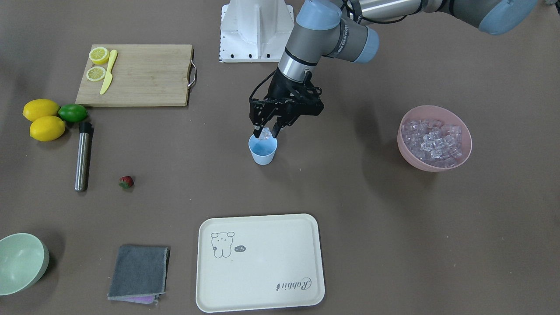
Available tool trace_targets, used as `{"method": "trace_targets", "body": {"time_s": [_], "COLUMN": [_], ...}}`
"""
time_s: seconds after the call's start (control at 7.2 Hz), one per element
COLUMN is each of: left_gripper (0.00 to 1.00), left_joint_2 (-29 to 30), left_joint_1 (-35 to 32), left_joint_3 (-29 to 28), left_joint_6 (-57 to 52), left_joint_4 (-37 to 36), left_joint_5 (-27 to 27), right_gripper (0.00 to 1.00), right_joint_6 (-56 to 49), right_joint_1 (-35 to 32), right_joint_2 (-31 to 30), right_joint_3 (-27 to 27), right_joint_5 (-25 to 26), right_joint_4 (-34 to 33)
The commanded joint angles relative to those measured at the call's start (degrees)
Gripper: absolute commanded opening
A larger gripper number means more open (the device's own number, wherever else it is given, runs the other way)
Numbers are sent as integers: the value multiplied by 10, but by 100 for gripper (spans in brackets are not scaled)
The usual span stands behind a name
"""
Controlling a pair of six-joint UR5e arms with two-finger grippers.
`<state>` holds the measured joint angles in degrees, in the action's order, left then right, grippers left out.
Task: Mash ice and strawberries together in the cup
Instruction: 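Carry the ice cube with the left gripper over the light-blue cup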
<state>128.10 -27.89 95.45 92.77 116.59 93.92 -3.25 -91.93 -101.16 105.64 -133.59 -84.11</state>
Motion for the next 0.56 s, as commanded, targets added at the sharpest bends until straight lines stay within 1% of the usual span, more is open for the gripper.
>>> {"method": "trace_targets", "body": {"time_s": [0.0,0.14,0.28,0.42], "left_gripper": [55,82,96,97], "left_joint_2": [-1,-2,-2,-2], "left_joint_1": [-1,-1,-1,-1], "left_joint_3": [0,0,1,2], "left_joint_6": [1,-2,-3,-2], "left_joint_4": [10,8,8,8], "left_joint_5": [0,0,0,0], "right_gripper": [100,100,100,100], "right_joint_6": [0,0,0,0], "right_joint_1": [0,0,0,0], "right_joint_2": [0,0,0,0], "right_joint_3": [0,0,0,-1], "right_joint_5": [0,0,0,0], "right_joint_4": [0,0,0,0]}}
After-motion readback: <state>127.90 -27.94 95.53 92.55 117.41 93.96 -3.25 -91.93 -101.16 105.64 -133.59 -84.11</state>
